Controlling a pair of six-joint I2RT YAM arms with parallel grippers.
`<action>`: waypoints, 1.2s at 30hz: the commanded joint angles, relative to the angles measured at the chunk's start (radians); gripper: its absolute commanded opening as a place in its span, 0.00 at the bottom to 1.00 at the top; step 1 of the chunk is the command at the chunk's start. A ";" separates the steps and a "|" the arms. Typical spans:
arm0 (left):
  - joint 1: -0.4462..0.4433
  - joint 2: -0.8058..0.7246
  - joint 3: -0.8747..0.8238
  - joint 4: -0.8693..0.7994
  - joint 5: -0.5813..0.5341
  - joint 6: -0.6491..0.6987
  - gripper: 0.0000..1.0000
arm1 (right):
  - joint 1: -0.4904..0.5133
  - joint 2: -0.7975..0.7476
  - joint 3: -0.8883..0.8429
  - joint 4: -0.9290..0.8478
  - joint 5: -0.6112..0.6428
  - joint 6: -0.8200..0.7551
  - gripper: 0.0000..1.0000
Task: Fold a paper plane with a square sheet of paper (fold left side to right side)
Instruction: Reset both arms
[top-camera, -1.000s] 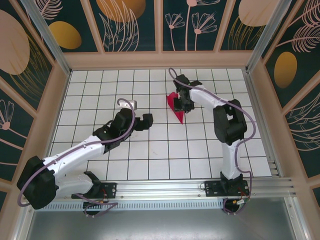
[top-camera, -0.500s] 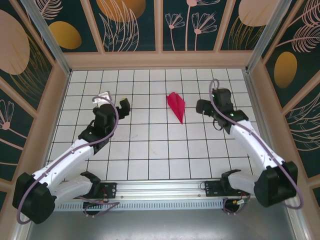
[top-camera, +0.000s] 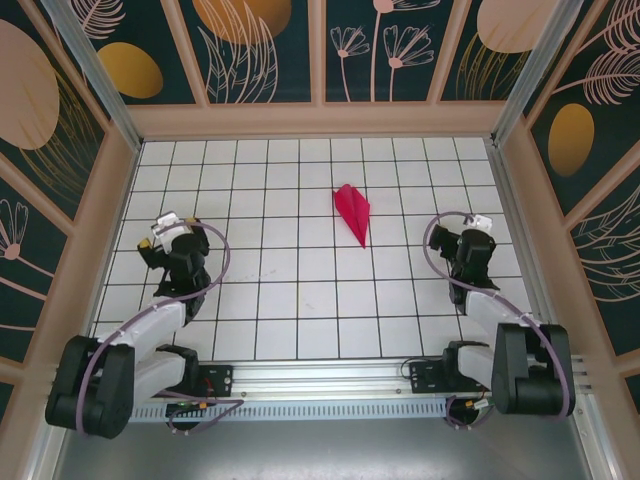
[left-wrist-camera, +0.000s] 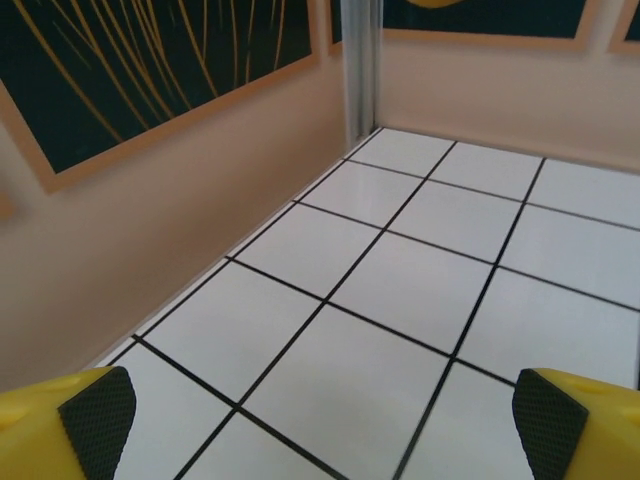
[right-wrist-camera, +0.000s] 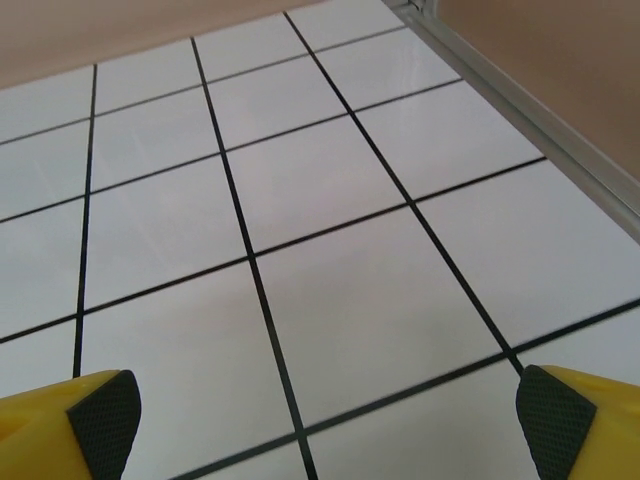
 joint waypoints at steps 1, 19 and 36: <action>0.014 0.074 -0.021 0.217 0.075 0.092 0.98 | -0.012 0.078 -0.033 0.405 -0.105 -0.063 0.99; 0.079 0.327 -0.076 0.683 0.379 0.157 0.99 | -0.014 0.367 -0.037 0.677 -0.200 -0.087 0.99; 0.154 0.404 -0.070 0.729 0.442 0.079 0.99 | -0.010 0.365 -0.037 0.677 -0.194 -0.090 0.99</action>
